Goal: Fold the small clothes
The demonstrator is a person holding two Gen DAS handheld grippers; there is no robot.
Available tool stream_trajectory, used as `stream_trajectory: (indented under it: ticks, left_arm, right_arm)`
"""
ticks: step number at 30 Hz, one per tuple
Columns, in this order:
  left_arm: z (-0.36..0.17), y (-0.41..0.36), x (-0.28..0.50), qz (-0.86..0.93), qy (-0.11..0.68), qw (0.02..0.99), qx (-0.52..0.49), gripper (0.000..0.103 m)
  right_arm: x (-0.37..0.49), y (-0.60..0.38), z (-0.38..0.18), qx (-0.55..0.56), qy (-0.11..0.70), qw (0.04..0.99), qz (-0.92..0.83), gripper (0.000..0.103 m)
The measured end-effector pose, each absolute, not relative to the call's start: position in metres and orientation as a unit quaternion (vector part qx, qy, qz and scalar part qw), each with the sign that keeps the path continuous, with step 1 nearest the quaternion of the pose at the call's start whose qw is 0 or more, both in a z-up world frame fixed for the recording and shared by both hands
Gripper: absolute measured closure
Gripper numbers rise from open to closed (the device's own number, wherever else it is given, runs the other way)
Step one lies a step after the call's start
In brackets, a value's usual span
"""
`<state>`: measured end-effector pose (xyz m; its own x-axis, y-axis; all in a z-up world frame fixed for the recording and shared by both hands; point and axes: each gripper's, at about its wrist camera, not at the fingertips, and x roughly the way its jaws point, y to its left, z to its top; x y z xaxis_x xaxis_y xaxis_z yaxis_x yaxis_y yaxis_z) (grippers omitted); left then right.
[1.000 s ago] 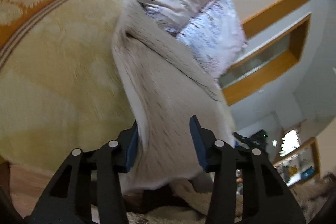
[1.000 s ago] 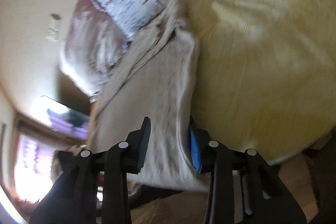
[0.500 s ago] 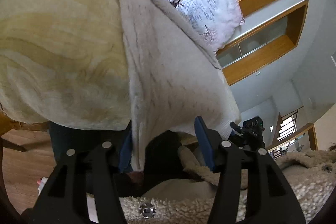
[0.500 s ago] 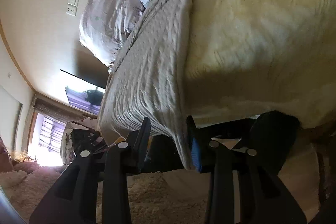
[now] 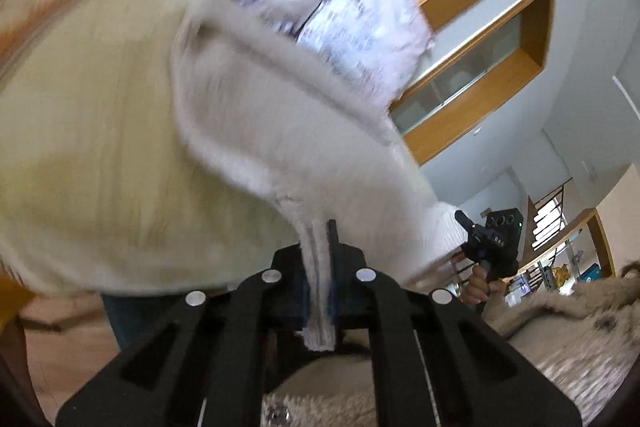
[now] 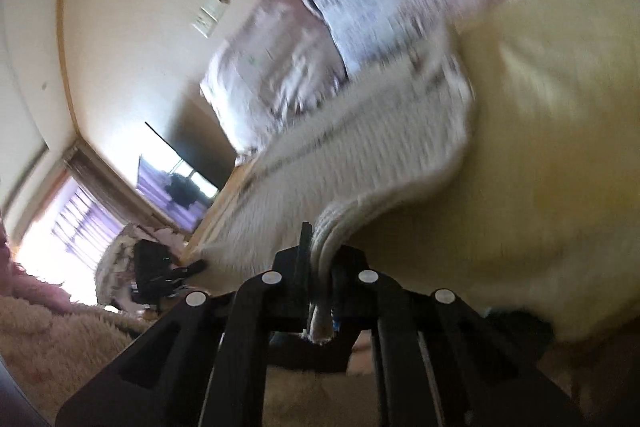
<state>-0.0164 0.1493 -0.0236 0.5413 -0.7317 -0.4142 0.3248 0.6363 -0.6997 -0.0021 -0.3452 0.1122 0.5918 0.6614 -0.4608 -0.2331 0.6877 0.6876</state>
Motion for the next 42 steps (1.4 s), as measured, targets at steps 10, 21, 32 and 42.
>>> stream_trajectory:
  ticks: [10,21,32,42]
  left_arm:
    - [0.036,0.155,0.054,-0.254,0.308,0.879,-0.259,0.097]
    - [0.063,0.164,0.135,-0.204,0.295,0.886,-0.293,0.097]
    - [0.071,0.165,0.219,-0.181,0.289,0.892,-0.296,0.097]
    - [-0.002,0.165,0.28,-0.133,0.377,0.847,-0.35,0.096]
  right_arm:
    - [0.061,-0.332,0.153,0.23,0.299,0.91,0.171,0.096]
    - [0.113,-0.329,0.162,0.231,0.252,0.927,0.153,0.096]
    - [0.191,-0.329,0.148,0.246,0.259,0.928,0.106,0.096]
    - [0.249,-0.334,0.069,0.285,0.388,0.877,0.012,0.096]
